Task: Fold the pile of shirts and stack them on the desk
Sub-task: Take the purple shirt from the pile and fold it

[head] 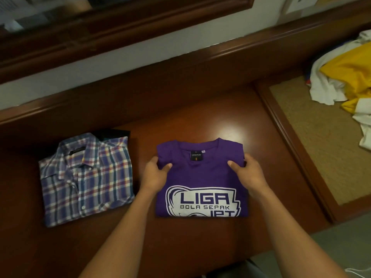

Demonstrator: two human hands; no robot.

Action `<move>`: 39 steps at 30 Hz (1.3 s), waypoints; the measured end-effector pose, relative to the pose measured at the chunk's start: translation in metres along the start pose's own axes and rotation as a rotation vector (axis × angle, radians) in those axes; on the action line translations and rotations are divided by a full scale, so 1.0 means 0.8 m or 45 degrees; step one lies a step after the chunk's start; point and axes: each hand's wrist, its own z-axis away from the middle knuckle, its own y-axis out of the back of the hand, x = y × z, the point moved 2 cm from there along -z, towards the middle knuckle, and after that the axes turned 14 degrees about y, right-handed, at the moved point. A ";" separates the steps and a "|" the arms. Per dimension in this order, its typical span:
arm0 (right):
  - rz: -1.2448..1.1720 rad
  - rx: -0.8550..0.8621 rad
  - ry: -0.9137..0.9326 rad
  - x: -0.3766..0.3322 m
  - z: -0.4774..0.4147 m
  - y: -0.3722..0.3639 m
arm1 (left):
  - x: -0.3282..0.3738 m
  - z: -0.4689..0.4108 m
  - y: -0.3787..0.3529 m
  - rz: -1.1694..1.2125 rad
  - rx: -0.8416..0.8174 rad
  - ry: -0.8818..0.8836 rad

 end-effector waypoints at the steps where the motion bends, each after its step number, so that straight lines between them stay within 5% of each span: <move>1: -0.136 -0.004 -0.060 0.001 0.000 0.002 | 0.002 0.003 -0.001 0.061 -0.037 0.002; 7: -0.373 -0.120 -0.169 0.006 -0.001 0.008 | -0.001 0.022 0.001 0.433 -0.178 0.185; 19: -0.609 -0.240 -0.050 -0.074 0.057 -0.034 | -0.047 0.101 0.092 0.670 -0.030 0.044; 30: -0.542 -0.475 0.152 -0.190 0.165 -0.171 | -0.154 0.160 0.266 0.874 0.239 0.012; 39: -0.501 -0.463 0.188 -0.238 0.159 -0.297 | -0.195 0.104 0.378 0.930 0.321 0.050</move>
